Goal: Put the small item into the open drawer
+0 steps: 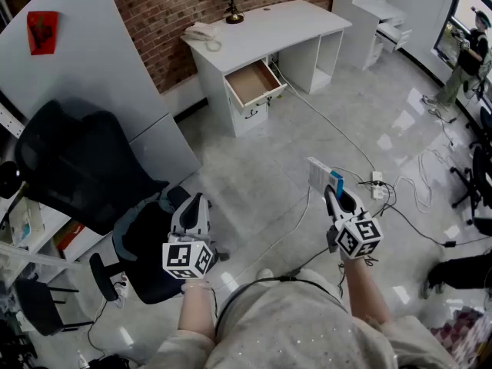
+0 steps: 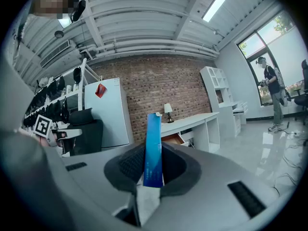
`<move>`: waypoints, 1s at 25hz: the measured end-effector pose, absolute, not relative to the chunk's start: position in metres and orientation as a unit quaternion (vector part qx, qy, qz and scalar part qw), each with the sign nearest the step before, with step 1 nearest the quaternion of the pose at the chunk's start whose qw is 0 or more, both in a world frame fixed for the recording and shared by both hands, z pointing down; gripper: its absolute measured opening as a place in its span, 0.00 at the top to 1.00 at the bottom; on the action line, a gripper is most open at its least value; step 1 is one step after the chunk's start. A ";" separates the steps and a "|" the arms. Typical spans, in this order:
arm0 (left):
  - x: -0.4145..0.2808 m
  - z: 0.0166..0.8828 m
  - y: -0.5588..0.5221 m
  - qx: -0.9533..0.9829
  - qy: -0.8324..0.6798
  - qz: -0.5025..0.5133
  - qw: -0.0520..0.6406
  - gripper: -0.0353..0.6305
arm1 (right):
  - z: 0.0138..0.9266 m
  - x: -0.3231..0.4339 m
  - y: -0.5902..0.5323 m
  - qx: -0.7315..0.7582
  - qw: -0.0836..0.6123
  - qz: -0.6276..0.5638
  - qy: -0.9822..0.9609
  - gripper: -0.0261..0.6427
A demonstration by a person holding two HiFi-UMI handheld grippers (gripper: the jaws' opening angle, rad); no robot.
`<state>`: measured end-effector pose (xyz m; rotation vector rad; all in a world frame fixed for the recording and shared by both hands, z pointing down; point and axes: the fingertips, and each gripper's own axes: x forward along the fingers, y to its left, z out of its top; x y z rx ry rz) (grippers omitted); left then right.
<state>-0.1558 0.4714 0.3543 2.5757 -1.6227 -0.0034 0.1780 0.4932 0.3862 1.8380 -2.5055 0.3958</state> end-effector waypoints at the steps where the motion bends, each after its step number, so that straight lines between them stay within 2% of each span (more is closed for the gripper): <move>1: -0.158 0.353 0.470 0.845 -0.533 -0.003 0.049 0.94 | 0.386 0.176 0.492 0.587 0.005 0.126 -0.800 0.86; 25: -0.170 0.350 0.418 0.843 -0.535 -0.014 0.058 0.94 | 0.376 0.182 0.436 0.589 -0.017 0.115 -0.799 0.86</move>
